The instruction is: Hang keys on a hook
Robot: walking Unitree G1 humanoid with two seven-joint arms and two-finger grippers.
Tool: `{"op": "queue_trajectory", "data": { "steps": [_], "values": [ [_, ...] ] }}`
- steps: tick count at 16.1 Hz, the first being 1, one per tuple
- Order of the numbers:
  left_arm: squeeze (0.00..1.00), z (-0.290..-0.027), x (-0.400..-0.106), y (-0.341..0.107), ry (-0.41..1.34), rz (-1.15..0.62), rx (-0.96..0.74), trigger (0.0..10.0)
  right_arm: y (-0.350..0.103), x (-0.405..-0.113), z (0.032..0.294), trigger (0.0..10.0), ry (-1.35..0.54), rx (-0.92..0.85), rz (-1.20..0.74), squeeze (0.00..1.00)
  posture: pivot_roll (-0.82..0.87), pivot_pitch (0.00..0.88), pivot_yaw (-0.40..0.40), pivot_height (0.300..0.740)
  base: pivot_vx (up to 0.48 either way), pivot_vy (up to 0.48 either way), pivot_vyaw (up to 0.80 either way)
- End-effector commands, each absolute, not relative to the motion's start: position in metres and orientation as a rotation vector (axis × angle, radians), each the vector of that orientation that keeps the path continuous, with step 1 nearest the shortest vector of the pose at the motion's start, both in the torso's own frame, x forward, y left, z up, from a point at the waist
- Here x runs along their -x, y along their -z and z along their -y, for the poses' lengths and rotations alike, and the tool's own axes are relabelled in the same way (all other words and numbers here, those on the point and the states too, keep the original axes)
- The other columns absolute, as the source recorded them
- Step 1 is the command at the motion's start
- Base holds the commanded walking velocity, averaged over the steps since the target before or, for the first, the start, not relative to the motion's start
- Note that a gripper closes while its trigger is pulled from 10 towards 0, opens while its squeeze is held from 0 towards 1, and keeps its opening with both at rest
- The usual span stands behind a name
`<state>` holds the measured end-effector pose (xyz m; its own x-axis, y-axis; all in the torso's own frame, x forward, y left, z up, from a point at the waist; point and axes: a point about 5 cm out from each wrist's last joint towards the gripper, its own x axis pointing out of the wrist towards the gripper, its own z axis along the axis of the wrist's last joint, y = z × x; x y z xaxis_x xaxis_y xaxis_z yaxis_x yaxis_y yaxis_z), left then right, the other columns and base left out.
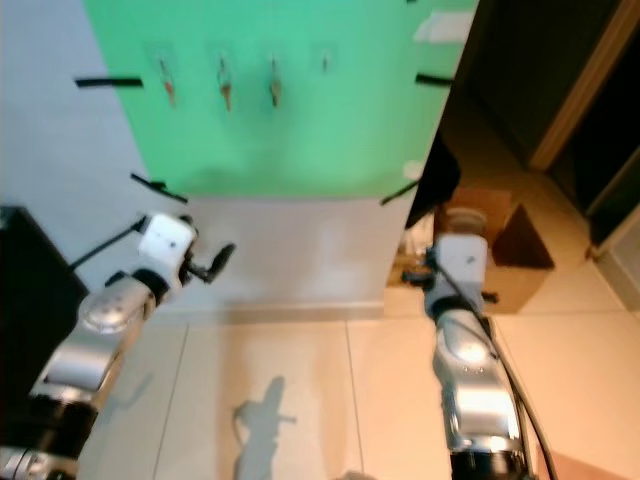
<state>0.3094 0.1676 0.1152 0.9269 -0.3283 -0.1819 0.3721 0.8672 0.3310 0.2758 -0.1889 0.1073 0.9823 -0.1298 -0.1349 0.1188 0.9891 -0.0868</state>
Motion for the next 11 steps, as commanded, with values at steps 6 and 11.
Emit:
{"op": "queue_trajectory", "data": {
  "steps": [6, 11],
  "values": [
    [1.0, -0.157, -0.331, -0.177, 0.519, 0.069, -0.28, 10.0, -0.177, -0.292, 0.146, 10.0, -0.372, -0.187, 0.058, 0.0, -0.07, 0.0, -0.005, 0.74, 0.0, 0.0, 0.0],
    [1.0, -0.137, -0.333, -0.198, 0.806, 0.129, -0.223, 10.0, -0.205, -0.29, 0.132, 10.0, -0.595, -0.295, 0.126, 0.0, -0.06, 0.0, -0.025, 0.74, 0.0, 0.0, 0.0]
  ]
}}
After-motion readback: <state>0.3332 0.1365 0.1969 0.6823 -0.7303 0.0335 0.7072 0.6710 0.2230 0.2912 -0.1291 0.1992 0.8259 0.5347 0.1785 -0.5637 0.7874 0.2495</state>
